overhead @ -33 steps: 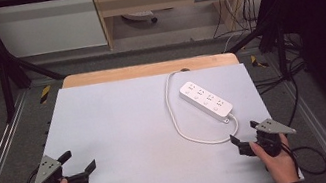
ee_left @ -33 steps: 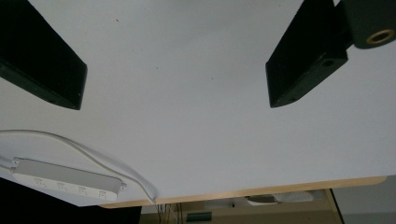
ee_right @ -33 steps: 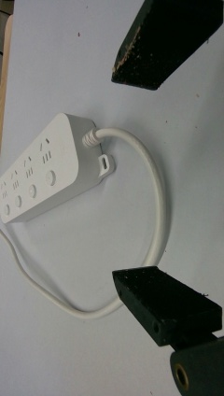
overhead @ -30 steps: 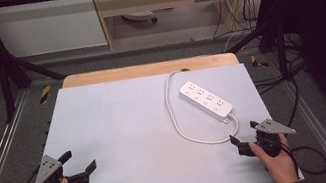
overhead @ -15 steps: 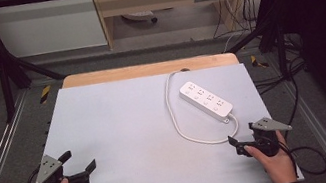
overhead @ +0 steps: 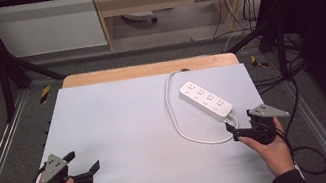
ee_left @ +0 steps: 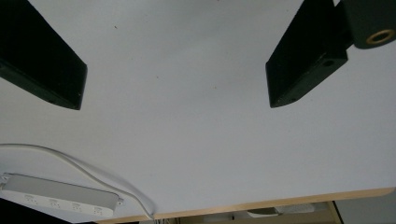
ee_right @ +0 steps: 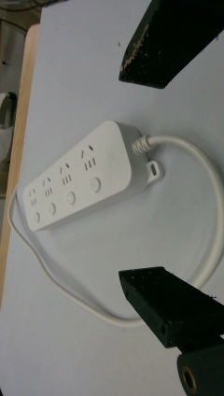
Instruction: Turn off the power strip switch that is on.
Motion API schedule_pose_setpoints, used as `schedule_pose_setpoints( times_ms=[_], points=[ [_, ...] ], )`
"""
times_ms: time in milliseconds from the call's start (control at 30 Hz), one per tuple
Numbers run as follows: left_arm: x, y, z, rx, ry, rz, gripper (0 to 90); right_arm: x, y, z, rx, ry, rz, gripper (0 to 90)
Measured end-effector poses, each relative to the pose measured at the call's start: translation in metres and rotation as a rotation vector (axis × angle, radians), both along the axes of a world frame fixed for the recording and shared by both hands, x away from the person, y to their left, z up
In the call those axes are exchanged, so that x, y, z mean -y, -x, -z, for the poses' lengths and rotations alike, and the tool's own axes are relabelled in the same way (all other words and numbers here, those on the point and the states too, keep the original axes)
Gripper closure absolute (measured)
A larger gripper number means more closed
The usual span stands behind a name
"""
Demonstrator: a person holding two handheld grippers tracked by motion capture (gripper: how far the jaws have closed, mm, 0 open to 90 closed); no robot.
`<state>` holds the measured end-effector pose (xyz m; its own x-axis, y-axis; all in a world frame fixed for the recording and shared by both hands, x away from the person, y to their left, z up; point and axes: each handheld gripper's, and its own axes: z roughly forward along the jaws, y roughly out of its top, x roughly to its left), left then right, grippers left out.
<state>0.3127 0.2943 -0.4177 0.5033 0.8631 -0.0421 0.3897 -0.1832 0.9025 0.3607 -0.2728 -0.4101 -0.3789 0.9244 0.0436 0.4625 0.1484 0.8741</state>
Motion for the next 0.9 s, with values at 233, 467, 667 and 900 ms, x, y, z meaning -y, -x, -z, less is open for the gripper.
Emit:
schedule_pose_setpoints(
  times_ms=[233,467,667,900],
  points=[
    [0.002,0.001,0.000,0.000,-0.004,0.009,5.2,-0.004,-0.019,-0.008,0.012,0.054,0.064,3.6],
    [0.001,0.001,0.000,-0.002,-0.003,0.006,5.3,-0.005,-0.031,-0.020,0.017,-0.015,-0.014,5.9],
    [0.002,0.000,0.001,-0.004,-0.006,0.006,5.2,-0.009,-0.045,-0.030,0.043,-0.016,0.024,17.0],
    [0.002,0.000,0.001,-0.010,-0.009,0.005,5.2,-0.018,-0.063,-0.037,0.062,0.001,0.048,18.2]
  ],
)
